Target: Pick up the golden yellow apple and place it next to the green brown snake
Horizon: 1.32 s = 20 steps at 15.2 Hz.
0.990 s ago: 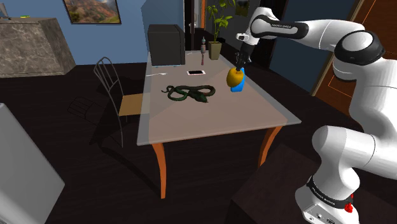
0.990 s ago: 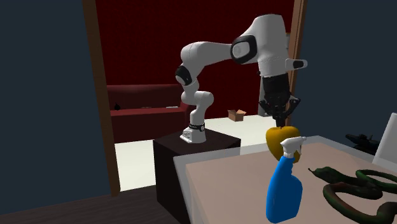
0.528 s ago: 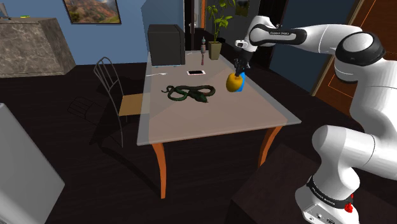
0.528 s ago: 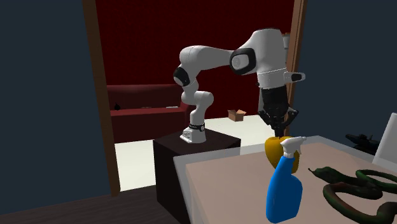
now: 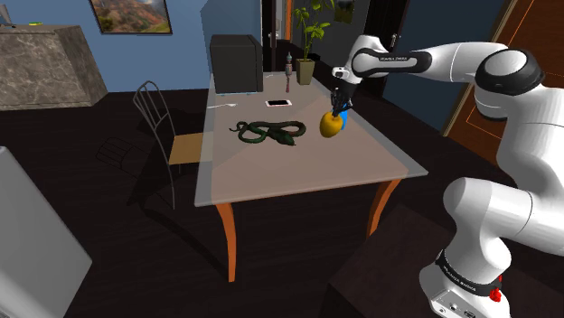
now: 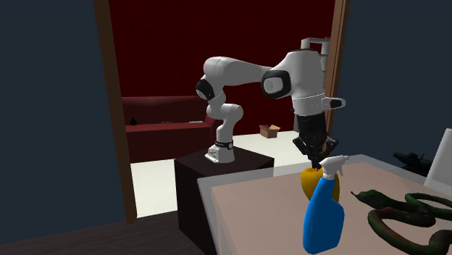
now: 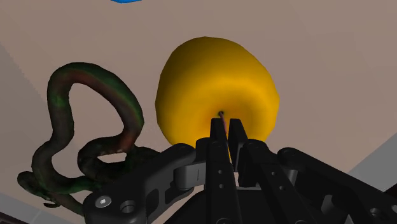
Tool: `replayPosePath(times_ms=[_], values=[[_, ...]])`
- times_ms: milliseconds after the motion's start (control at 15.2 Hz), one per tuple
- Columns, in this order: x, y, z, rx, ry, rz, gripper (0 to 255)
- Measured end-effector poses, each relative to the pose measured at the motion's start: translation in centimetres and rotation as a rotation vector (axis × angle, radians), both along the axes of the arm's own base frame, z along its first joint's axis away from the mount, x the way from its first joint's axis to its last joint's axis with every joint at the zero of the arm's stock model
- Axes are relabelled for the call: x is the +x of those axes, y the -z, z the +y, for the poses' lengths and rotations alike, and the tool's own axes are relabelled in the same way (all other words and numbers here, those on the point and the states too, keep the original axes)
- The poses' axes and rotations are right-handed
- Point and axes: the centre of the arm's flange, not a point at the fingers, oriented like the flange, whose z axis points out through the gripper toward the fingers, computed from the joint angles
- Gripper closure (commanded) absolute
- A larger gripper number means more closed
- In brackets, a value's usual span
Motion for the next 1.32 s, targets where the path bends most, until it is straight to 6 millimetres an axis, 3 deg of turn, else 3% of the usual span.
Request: replayPosePath(times_ms=[198, 528, 594, 990, 1320], values=[[-0.1, 1.3, 0.1, 0.0, 0.0, 0.0, 255], [0.0, 1.4, 0.0, 0.0, 0.0, 0.0, 255], [0.0, 1.4, 0.0, 0.0, 0.0, 0.0, 0], [0.0, 1.4, 0.0, 0.0, 0.0, -0.001, 0], [-0.7, -2.9, -0.3, -0.001, 0.0, -0.001, 0]])
